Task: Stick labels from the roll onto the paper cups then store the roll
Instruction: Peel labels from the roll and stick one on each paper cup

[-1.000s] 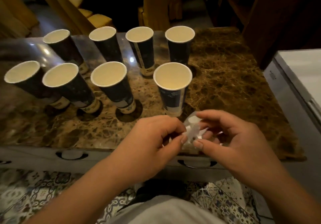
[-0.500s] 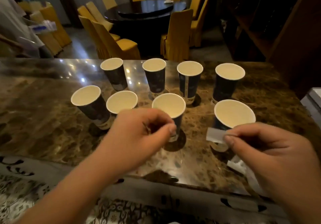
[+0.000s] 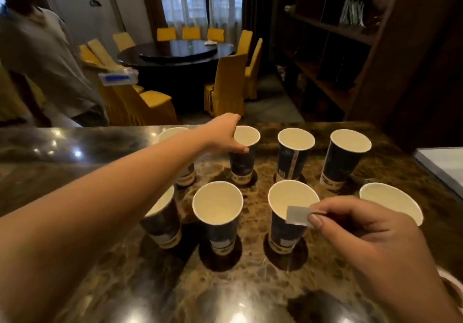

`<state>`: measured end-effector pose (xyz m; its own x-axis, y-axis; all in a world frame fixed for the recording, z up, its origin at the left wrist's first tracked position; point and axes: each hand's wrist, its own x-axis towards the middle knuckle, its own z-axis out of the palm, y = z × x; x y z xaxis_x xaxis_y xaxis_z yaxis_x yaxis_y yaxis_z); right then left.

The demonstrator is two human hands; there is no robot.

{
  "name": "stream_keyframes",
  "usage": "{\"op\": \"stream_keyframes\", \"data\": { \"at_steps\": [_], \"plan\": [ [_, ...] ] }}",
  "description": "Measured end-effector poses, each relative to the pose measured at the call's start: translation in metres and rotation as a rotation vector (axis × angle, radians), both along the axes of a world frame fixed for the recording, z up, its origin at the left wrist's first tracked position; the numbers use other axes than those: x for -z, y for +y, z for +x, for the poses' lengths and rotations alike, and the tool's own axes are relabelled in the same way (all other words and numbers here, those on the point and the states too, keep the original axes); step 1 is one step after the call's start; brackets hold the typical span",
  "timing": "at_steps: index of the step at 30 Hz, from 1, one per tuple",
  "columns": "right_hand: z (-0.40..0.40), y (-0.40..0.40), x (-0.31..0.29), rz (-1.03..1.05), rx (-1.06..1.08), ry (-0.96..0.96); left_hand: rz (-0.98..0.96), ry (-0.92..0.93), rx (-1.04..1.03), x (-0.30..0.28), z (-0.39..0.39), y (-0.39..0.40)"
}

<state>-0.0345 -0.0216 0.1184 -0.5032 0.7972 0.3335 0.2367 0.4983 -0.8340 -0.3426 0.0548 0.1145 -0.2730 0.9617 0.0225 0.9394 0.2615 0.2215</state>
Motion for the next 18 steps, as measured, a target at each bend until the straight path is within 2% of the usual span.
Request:
{"op": "stream_keyframes", "data": {
  "at_steps": [5,10,14,18],
  "plan": [
    [-0.018,-0.007,-0.002,0.002,0.007,0.011,-0.124,-0.04,0.074,0.023,-0.021,0.033],
    [-0.035,-0.002,0.0,-0.001,0.036,-0.016,-0.043,-0.068,0.074,0.034,-0.028,0.046],
    [-0.046,0.004,-0.004,0.015,0.051,0.004,0.132,-0.232,0.052,-0.007,-0.032,0.03],
    [-0.06,0.005,-0.016,-0.015,0.03,0.065,0.345,-0.407,0.029,-0.072,-0.036,-0.028]
  ]
}}
